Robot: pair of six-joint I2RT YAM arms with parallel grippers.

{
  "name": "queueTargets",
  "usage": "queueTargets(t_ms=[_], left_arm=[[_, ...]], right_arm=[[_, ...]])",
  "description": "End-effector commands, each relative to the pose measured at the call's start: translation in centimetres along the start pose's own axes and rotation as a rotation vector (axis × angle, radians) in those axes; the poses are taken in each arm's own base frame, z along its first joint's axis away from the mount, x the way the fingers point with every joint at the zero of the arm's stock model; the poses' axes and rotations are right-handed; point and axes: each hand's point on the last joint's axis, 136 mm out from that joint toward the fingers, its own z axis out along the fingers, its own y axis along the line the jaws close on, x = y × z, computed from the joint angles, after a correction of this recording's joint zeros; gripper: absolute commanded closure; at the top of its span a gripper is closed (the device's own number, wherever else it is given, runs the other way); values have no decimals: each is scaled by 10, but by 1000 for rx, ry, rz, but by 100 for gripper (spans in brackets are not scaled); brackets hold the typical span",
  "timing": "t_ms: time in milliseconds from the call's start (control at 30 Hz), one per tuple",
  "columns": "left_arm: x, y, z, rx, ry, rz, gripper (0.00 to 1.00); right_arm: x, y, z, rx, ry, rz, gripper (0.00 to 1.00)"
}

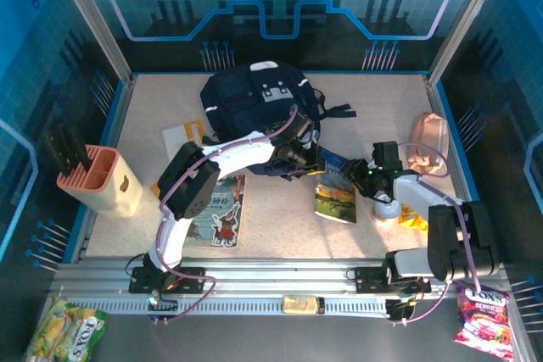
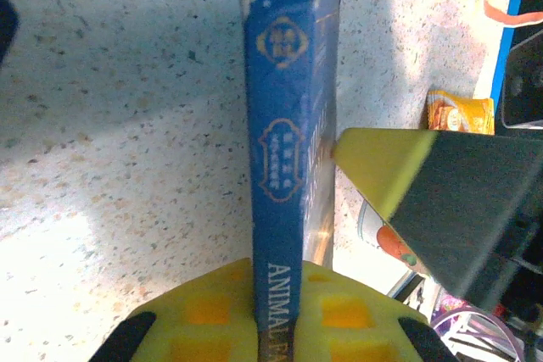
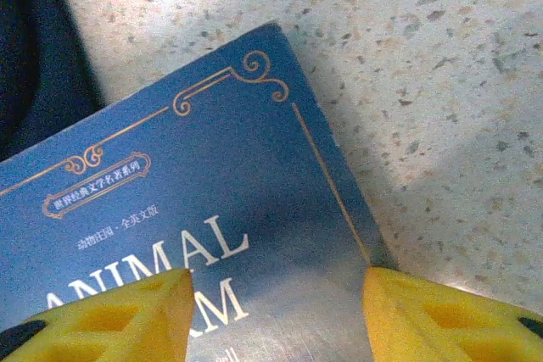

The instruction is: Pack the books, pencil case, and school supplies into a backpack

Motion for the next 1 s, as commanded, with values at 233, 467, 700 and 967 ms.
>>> queueTargets(t_ms=[233,467,700,967], left_arm=[[-70,-22,-161,261,-405,-45,100],[-98,8,-242,316,-637,-129,100],[-106,33,-283,418,-791,-294,100],[-108,34,-288,545,-817,-384,100]], right_arm=[[-16,108,-43,-410,-43,-63,20],[-2,165,-59,-600,-11,-51,9],[36,211,-60,-733,91,-4,3],[62,268,-48,-896,162,69,2]])
